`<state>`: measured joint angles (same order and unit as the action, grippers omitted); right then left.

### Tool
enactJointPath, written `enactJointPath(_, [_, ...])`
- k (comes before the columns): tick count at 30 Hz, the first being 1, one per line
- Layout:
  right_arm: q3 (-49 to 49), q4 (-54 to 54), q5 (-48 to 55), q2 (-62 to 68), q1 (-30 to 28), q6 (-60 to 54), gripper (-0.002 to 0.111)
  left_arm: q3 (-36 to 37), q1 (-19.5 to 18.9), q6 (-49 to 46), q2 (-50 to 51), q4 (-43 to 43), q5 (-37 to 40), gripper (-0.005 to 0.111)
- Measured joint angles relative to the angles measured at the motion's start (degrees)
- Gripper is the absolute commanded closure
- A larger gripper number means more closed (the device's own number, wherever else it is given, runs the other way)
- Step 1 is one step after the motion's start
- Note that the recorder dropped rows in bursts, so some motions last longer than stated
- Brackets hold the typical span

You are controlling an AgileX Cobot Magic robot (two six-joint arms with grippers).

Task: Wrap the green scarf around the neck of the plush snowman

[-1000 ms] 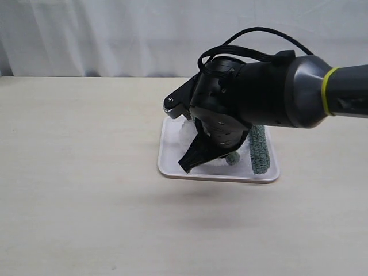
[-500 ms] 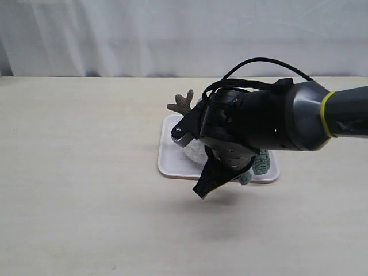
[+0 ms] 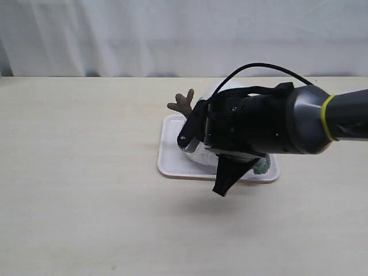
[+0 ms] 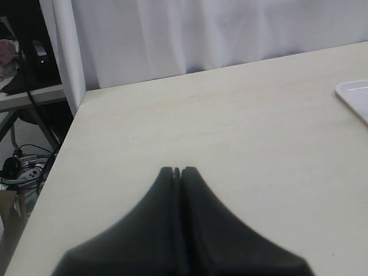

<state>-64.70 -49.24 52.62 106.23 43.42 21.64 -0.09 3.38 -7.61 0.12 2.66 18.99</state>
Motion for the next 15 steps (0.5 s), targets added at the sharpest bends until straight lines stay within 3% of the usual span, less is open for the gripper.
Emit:
enactJointPath(8, [0.00,2.10,0.80,0.00,0.00,-3.87,0.070,0.00,0.00,0.00,0.00,0.00,0.00,0.107])
enactJointPath(12, [0.00,4.05,3.71,0.00,0.00,-5.40,0.060,0.00,0.00,0.00,0.00,0.00,0.00,0.107])
enactJointPath(15, [0.00,6.90,5.77,-1.03,0.00,-7.92,0.059,0.00,0.00,0.00,0.00,0.00,0.00,0.107])
